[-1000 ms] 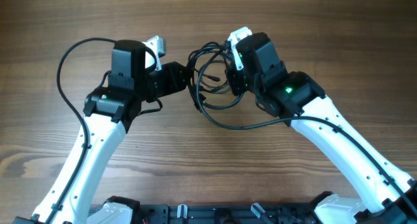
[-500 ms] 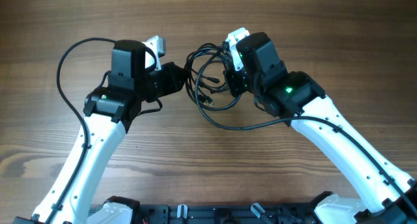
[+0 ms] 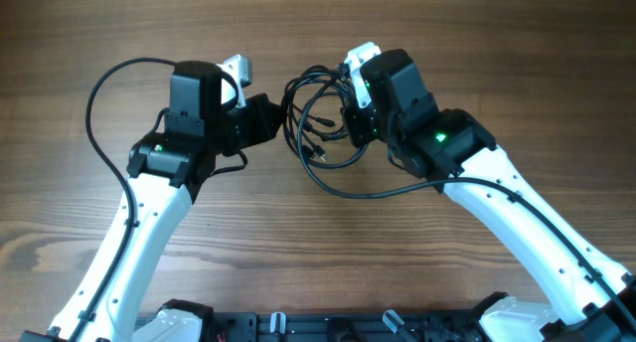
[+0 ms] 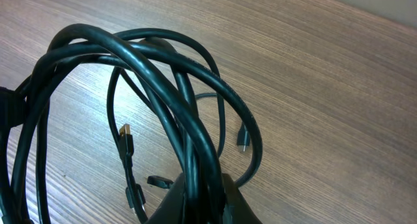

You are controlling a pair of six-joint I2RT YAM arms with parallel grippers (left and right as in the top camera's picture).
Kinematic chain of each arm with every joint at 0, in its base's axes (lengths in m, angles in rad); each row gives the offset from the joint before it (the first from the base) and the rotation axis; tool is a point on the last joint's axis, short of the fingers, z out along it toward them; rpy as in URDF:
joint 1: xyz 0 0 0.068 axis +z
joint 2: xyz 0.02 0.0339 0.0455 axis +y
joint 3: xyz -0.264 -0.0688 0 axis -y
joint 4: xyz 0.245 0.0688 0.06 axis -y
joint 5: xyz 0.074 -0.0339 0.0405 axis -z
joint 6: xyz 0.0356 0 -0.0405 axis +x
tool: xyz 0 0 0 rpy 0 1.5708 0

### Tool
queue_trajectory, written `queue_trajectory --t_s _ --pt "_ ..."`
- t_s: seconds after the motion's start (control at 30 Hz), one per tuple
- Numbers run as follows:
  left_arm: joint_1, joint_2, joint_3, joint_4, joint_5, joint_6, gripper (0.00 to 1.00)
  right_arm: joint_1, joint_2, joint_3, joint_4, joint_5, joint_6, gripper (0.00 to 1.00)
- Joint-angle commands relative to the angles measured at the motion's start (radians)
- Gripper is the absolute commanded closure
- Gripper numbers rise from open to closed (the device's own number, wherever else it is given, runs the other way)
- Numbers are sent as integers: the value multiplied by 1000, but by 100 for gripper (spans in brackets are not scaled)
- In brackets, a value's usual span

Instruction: Untangle cables

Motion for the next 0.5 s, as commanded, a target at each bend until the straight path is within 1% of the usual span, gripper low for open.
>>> queue_trajectory --t_s 0.0,0.03,0.17,0.23,0.4,0.47 --pt "-5 11 18 17 -5 9 96 -4 7 1 9 -27 4 95" --pt "-5 9 18 22 2 8 96 -4 7 1 9 -27 -4 96" --pt "-3 -6 18 73 116 9 96 -4 7 1 10 -19 -3 95" --pt "-3 -16 18 89 146 8 96 -4 7 1 9 -19 -3 96" --pt "2 -29 18 92 150 -5 96 -4 7 1 9 -17 -4 95" --pt "18 -30 18 93 150 -53 96 -4 7 1 8 -16 -4 95"
